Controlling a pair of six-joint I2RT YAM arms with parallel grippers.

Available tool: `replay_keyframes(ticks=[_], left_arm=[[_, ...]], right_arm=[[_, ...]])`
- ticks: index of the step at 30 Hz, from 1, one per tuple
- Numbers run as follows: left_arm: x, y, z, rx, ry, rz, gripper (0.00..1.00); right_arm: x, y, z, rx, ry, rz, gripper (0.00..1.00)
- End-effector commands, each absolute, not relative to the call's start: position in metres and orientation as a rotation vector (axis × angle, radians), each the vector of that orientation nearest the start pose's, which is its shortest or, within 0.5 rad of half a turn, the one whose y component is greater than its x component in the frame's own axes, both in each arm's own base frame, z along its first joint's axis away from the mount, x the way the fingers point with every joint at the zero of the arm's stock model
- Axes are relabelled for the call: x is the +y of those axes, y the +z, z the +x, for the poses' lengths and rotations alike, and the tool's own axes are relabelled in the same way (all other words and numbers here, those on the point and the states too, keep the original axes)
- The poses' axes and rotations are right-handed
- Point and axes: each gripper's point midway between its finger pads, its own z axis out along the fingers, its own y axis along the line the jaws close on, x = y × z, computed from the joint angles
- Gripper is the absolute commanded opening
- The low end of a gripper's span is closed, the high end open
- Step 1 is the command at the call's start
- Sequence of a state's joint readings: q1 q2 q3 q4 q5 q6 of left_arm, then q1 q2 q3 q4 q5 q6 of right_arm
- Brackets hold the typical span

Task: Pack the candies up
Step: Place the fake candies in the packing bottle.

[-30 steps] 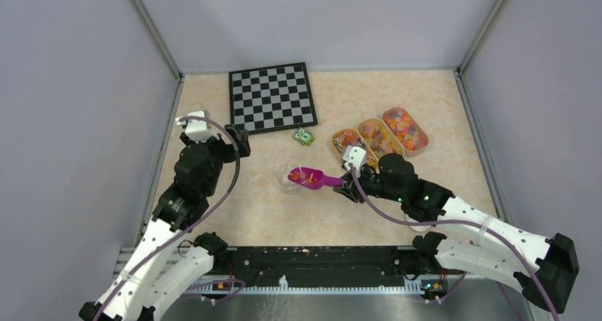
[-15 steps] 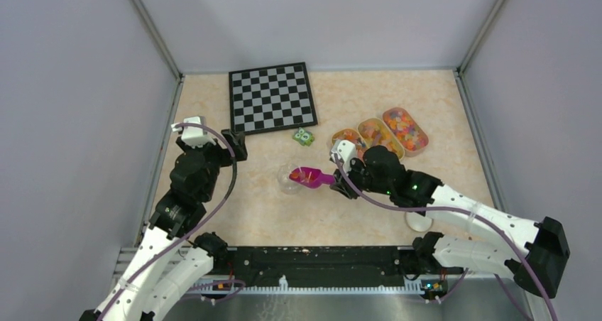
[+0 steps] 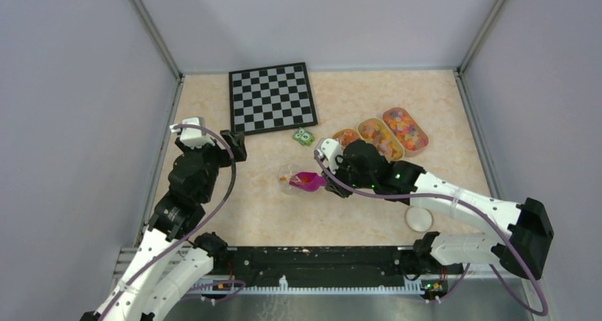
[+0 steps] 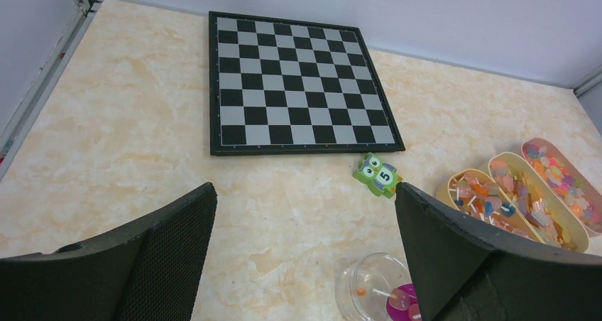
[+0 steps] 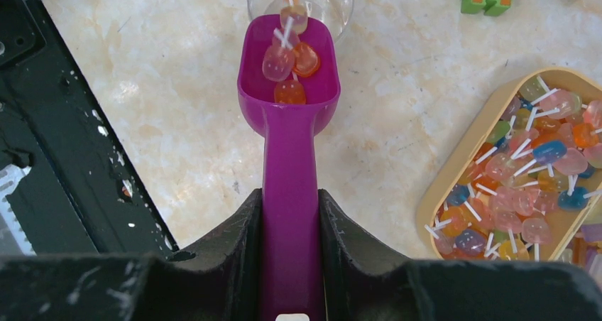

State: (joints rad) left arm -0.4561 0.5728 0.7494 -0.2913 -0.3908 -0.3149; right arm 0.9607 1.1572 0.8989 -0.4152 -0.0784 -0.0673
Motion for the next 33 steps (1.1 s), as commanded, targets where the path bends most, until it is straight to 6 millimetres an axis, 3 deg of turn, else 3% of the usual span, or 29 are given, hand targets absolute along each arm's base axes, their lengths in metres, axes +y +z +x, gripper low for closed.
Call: replay_keyframes(ticks=[1, 13, 27, 33], left_arm=[[-0.066, 0.304, 0.262, 1.625, -0.262, -0.178, 0.99], [-0.065, 0.303, 0.262, 1.624, -0.258, -0.182, 0.99], [-0.066, 0.301, 0.263, 1.627, -0.259, -0.186, 0.99], [-0.065, 0.297, 0.264, 1.64, -0.25, -0.2, 0.99]], right_arm=[[0.293, 0.19, 0.189, 1.941, 0.555, -1.146, 0.0], [0.295, 0.204, 0.189, 1.957, 0.56, -1.118, 0.0], [0.295, 0.207, 0.188, 1.993, 0.553, -1.109, 0.0], [0.289, 0.212, 0.186, 1.901, 0.548, -1.154, 0.0]])
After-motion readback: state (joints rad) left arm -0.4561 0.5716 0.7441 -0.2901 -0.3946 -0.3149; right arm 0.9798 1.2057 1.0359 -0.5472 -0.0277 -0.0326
